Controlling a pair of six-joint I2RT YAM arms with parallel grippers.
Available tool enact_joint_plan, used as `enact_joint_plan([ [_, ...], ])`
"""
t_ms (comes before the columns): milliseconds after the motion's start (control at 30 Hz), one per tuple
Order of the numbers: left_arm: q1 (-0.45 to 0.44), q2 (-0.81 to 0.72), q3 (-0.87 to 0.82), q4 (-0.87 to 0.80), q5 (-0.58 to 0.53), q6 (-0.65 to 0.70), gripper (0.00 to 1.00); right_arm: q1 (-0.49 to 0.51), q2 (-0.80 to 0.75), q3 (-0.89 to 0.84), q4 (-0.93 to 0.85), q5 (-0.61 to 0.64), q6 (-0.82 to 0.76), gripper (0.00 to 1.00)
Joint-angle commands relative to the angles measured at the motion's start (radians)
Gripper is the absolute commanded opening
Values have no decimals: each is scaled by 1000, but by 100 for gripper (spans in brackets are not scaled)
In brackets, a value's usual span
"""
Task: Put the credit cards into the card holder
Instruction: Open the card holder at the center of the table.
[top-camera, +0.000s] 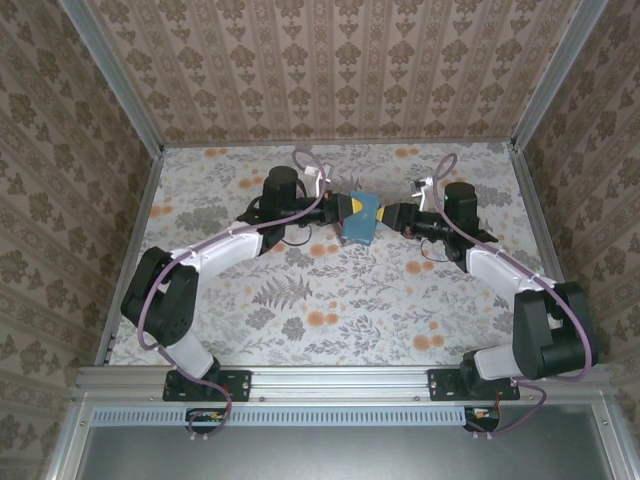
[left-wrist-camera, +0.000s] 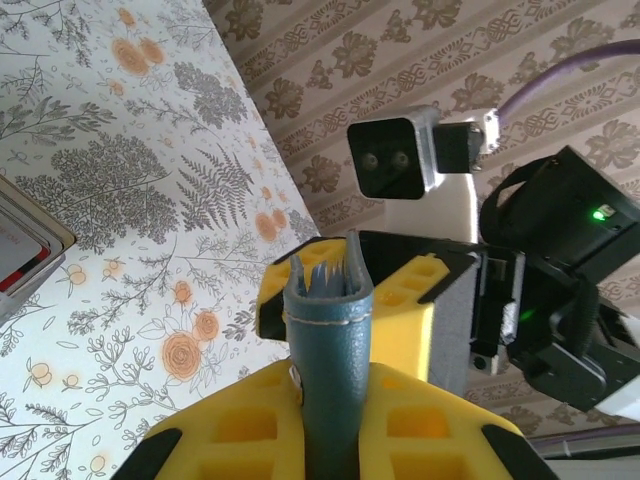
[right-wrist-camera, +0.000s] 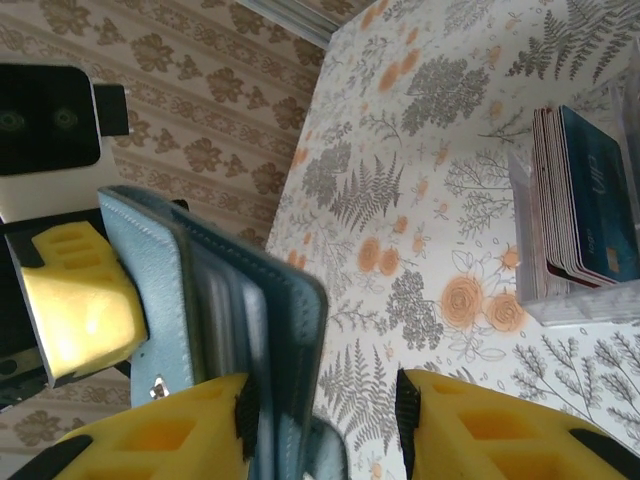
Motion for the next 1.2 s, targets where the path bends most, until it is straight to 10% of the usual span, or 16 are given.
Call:
enact_joint_plan([
  [0, 3, 26, 37, 129, 80, -72, 9, -2, 33, 3, 128, -80, 62, 42],
  [733, 19, 77, -4, 206, 56, -129, 16, 33, 49, 24, 413, -167, 312, 17],
  [967, 29, 60, -24, 96, 20, -70, 36, 53, 32, 27, 388, -161, 307, 0],
  [1167, 59, -6, -84, -124, -95, 21, 62, 142, -8, 152, -216, -30, -68, 0],
])
